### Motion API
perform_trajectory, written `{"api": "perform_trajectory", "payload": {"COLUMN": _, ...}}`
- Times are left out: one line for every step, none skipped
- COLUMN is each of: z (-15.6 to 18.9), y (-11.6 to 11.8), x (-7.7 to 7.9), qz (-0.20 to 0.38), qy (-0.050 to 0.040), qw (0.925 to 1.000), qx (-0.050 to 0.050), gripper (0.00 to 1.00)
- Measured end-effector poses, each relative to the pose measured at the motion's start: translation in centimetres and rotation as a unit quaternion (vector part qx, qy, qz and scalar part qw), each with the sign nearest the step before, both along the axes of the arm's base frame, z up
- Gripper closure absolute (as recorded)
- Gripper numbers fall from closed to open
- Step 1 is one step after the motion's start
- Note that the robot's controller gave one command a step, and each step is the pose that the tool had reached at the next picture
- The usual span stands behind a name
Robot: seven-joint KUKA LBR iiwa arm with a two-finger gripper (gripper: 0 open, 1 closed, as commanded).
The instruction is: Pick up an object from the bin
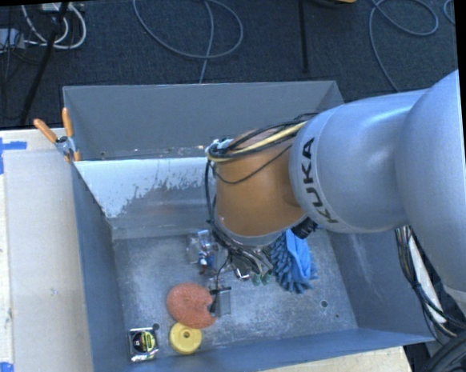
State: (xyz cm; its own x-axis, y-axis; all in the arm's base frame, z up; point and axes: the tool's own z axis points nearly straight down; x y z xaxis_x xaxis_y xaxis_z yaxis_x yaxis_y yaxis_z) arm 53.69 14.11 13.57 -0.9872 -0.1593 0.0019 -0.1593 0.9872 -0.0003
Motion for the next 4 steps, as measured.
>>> {"api": "perform_trajectory", "payload": {"z": -4.4, "y": -0.4, "x": 1.8, "qz": -0.017, "qy": -0.0024, "qw": 0.9998, "qx": 0.001, "gripper": 0.00}}
{"api": "perform_trajectory", "payload": {"z": -5.9, "y": -0.3, "x": -2.0, "qz": 0.028, "qy": 0.0008, "qw": 0.9996, "qx": 0.000, "gripper": 1.00}}
{"api": "perform_trajectory", "payload": {"z": -5.9, "y": -0.3, "x": -2.0, "qz": 0.028, "qy": 0.0008, "qw": 0.9996, "qx": 0.000, "gripper": 1.00}}
{"api": "perform_trajectory", "payload": {"z": -2.0, "y": 0.0, "x": -2.4, "qz": 0.031, "qy": 0.0038, "qw": 0.9995, "qx": -0.001, "gripper": 1.00}}
